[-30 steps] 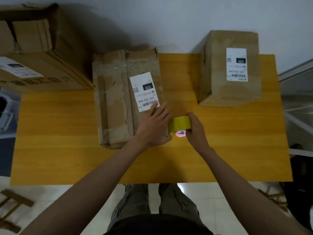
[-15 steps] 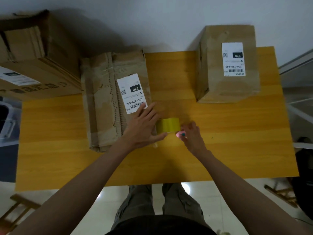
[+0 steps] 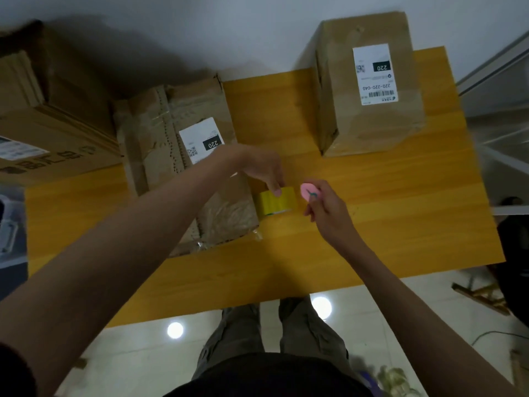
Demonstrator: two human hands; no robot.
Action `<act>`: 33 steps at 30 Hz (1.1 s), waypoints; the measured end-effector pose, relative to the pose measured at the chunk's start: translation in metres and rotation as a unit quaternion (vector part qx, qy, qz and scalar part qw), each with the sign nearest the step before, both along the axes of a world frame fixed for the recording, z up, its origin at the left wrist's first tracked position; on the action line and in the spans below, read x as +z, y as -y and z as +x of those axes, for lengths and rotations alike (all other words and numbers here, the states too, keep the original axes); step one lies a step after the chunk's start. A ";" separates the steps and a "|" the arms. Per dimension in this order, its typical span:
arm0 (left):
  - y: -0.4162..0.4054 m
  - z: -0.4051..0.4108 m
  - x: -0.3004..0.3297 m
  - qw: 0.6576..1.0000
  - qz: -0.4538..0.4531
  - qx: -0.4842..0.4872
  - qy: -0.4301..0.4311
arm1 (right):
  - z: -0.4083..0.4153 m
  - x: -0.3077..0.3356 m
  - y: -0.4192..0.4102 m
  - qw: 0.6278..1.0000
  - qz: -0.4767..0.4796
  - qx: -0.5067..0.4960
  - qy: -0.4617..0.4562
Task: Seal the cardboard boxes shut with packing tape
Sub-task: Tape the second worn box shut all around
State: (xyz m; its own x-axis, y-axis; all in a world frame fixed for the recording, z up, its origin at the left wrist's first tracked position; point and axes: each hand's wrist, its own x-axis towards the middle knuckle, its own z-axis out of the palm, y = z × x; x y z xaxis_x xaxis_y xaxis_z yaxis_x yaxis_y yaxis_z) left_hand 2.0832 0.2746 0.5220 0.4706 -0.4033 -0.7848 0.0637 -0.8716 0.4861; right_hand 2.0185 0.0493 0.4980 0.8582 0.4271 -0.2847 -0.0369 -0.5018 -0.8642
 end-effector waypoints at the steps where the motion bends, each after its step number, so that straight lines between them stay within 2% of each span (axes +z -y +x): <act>1: 0.000 0.001 -0.001 1.000 0.002 0.006 -0.008 | -0.008 0.008 -0.007 1.000 0.008 0.012 -0.004; 6: -0.004 -0.001 -0.001 0.999 -0.016 0.036 -0.029 | -0.037 0.020 -0.041 0.999 0.001 0.036 -0.025; 10: -0.006 -0.002 -0.002 0.998 -0.032 0.045 -0.027 | -0.040 0.020 -0.059 0.999 -0.026 0.012 0.017; 19: 0.001 -0.001 0.006 1.000 -0.009 -0.001 -0.009 | -0.042 0.032 -0.093 0.993 -0.106 0.002 0.053; 23: 0.000 -0.002 0.004 1.000 -0.003 0.024 -0.006 | -0.045 0.030 -0.098 0.985 -0.154 0.028 0.078; 33: -0.004 -0.002 -0.004 0.998 -0.017 0.059 -0.009 | -0.043 0.031 -0.107 0.965 -0.241 0.083 0.060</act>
State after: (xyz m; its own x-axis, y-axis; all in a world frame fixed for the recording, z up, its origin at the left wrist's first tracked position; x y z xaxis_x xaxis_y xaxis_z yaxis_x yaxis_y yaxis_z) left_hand 2.0814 0.2782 0.5179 0.5015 -0.3733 -0.7805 0.1740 -0.8402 0.5137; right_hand 1.9755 0.1564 0.5285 0.8283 0.4047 -0.3874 0.1654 -0.8373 -0.5211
